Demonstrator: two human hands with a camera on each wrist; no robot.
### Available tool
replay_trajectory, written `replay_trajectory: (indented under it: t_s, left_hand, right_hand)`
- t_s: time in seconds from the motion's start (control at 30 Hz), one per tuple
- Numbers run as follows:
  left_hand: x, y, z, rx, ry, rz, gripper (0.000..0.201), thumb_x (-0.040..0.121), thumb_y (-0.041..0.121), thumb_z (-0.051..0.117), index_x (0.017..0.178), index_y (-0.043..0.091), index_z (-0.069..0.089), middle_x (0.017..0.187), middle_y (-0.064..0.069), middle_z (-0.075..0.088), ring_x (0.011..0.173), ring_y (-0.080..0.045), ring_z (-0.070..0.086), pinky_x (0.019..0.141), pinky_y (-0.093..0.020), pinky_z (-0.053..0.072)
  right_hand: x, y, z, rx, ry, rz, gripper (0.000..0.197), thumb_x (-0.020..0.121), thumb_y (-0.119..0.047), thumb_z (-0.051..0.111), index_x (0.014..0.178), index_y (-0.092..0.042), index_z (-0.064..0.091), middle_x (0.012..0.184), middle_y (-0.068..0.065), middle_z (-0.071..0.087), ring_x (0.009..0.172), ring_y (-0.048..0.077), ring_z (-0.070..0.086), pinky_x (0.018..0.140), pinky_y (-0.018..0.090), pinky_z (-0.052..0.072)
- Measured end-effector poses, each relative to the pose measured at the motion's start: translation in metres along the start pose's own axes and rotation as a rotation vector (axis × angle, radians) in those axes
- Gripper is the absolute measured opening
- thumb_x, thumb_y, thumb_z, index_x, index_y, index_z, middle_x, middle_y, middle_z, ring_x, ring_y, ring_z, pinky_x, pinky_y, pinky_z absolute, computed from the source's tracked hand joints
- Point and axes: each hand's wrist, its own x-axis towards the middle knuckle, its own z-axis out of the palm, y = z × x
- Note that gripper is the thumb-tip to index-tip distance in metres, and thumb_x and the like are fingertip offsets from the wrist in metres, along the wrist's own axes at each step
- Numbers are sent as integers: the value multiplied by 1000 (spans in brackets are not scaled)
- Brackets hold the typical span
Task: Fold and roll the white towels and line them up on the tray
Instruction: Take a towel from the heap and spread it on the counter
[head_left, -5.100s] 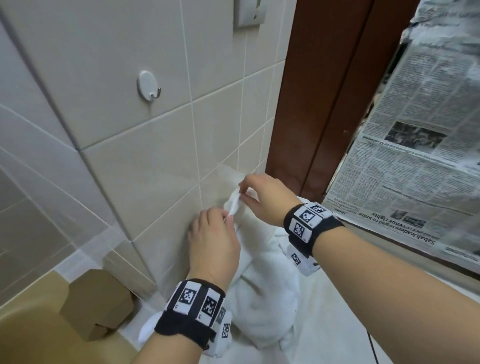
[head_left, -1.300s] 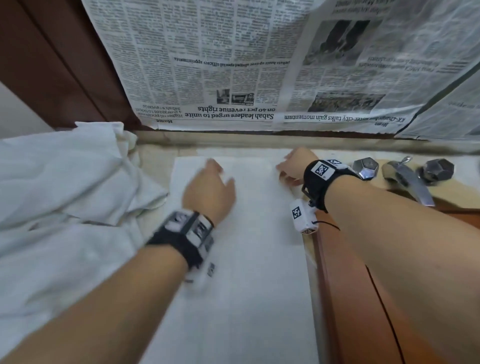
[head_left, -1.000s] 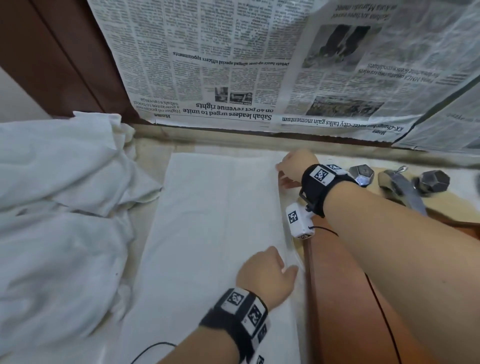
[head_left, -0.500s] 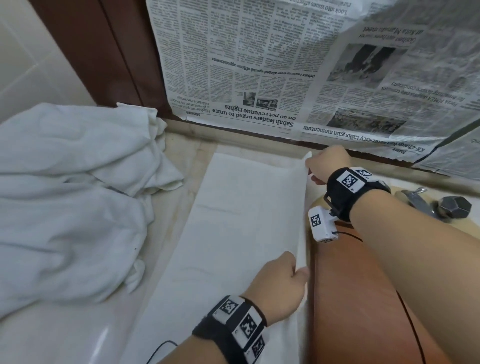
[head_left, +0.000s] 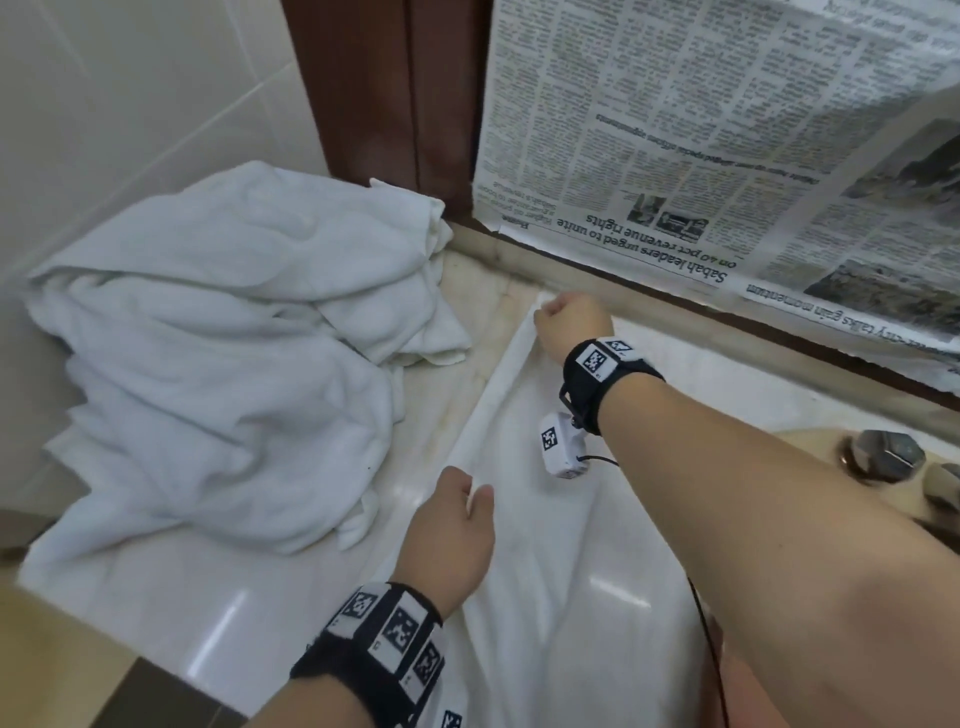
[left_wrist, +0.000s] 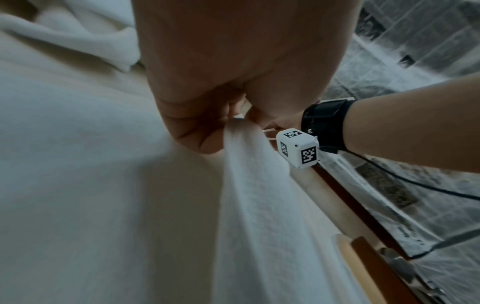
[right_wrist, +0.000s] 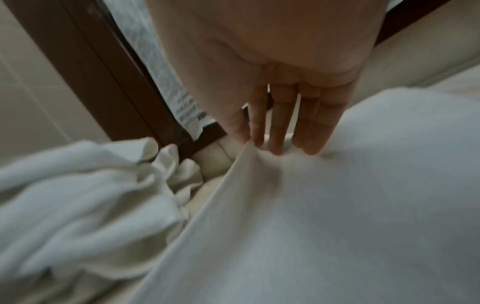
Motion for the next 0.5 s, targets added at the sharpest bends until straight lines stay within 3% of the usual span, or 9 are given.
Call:
replay_trajectory:
  t_s: [0.07,0.13,0.2,0.3,0.33,0.4,0.5]
  left_hand:
    - [4,-7,-3,52,-44,0,18,104,40,49,95,24,46,76,7,55,67,-9,53,64,-27,42]
    - [1,-12,-8,71,-91,17,23,102,42,53,87,26,45,73,11,50,65,-6,49,61,-24,37]
    - [-5,-18,-14,54,-129,18,30,98,44,60,80,27,44,70,12,46,61,-4,44,58,-20,34]
    - [-20,-30,-22,25,-216,-27,30,91,45,70,79,24,52,69,12,50,58,0,47,59,-15,40]
    - [-26,-33,-24,1,-255,-59,28,90,44,73,82,22,57,71,10,55,61,0,53,63,-18,47]
    - [-38,-36,-28,-137,-330,-162,26,87,38,78,94,16,66,83,0,71,77,-11,71,77,-36,62]
    - [-59,-38,-34,-289,-401,-266,31,86,28,79,106,9,65,95,-7,78,92,-23,77,85,-47,63]
  right_hand:
    - [0,0,16,-257,-101,-33,33,103,-24,39,122,-16,65,115,8,58,122,32,51,99,39,46]
    - [1,5,27,-417,-122,-75,35,102,-22,36,127,-19,60,121,8,44,127,32,37,89,41,44]
    - [1,12,33,-496,-117,-99,35,101,-27,36,131,-22,55,134,10,35,128,33,33,83,42,47]
    - [3,19,37,-619,-116,-171,39,104,-34,33,138,-22,47,146,8,32,131,34,33,92,47,47]
    - [3,20,37,-646,-125,-181,41,105,-35,31,141,-22,44,149,6,34,132,34,33,95,48,44]
    - [4,19,38,-666,-138,-170,42,105,-37,29,144,-23,40,149,4,38,133,35,34,99,51,40]
    - [3,20,38,-626,-145,-159,44,104,-40,33,146,-26,38,147,3,41,134,36,34,98,55,40]
